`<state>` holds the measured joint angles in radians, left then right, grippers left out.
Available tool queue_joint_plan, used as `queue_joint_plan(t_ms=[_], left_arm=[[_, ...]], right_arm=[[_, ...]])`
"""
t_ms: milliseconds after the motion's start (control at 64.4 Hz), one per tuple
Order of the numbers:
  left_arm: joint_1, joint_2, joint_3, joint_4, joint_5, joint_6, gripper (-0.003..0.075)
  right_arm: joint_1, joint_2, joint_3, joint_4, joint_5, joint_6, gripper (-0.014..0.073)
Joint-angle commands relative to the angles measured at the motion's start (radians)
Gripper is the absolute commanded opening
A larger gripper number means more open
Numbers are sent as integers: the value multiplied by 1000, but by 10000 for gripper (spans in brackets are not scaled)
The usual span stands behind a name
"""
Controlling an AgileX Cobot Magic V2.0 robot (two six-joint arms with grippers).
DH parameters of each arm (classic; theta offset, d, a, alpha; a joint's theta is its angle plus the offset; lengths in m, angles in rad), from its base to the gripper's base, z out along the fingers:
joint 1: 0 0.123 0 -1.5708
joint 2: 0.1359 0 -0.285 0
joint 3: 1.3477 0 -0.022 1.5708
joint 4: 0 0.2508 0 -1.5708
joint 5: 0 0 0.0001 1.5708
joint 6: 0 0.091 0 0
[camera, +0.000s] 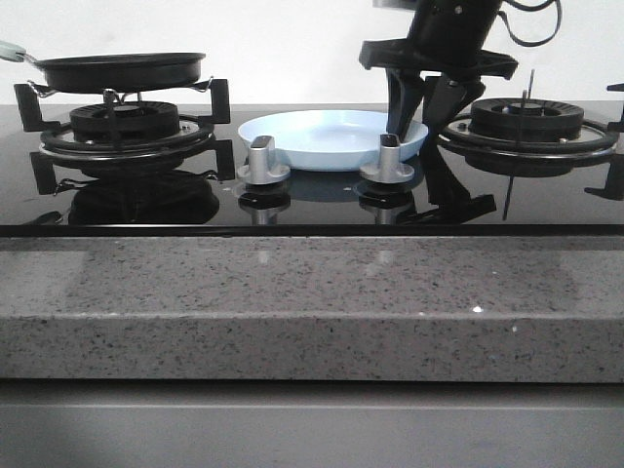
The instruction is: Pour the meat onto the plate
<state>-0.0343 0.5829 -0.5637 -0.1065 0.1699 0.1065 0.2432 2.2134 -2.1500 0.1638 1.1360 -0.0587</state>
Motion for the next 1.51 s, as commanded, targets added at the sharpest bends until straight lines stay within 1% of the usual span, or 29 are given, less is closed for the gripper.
queue_joint_plan(t_ms=[0,109,124,140,155,171,186,249,342,528,637,761,1041,1150,1320,1445,1491], left_arm=[[-7,6,-35,-1,-94,-7,545],[-7,6,-35,-1,-94,-7,545],[-7,6,-35,-1,-94,-7,545],[-7,6,-35,-1,-94,-7,545],[-7,6,-35,-1,-94,-7,545],[-7,6,-35,-1,-94,-7,545],[-7,6,-35,-1,-94,-7,545],[-7,6,-35,-1,-94,-7,545],[-7,6,-35,-1,-94,-7,545],[-7,6,-35,-1,-94,-7,545],[-7,6,-35,-1,-94,-7,545],[-7,6,-35,-1,-96,-7,545],[-7,6,-35,-1,-96,-7,545],[-7,6,-35,-1,-96,-7,545],[-7,6,-35,-1,-96,-7,545],[-7,6,-35,-1,-96,-7,545],[-7,6,-35,-1,-96,-7,545]], right_arm=[[-1,-56,-33,19,-12,-23,278],[-1,-55,-33,19,-5,-31,123],[-1,-55,-33,19,-3,-31,89],[-1,-55,-33,19,-2,-31,78],[-1,-55,-33,19,2,-31,44],[-1,-55,-33,19,4,-31,33],[-1,-55,-33,19,6,-31,0],[-1,-59,-33,19,15,-31,-76],[-1,-61,-47,19,35,-31,-60],[-2,-62,-150,19,110,-28,-60],[-2,-74,-200,19,162,6,-60],[-2,-101,-209,19,204,23,-60],[-2,-159,-203,39,205,24,-60],[-2,-198,-161,95,205,22,-60],[0,-283,-17,148,177,-20,-60],[0,-387,180,171,56,-51,-60],[0,-451,298,190,-28,-67,-60]])
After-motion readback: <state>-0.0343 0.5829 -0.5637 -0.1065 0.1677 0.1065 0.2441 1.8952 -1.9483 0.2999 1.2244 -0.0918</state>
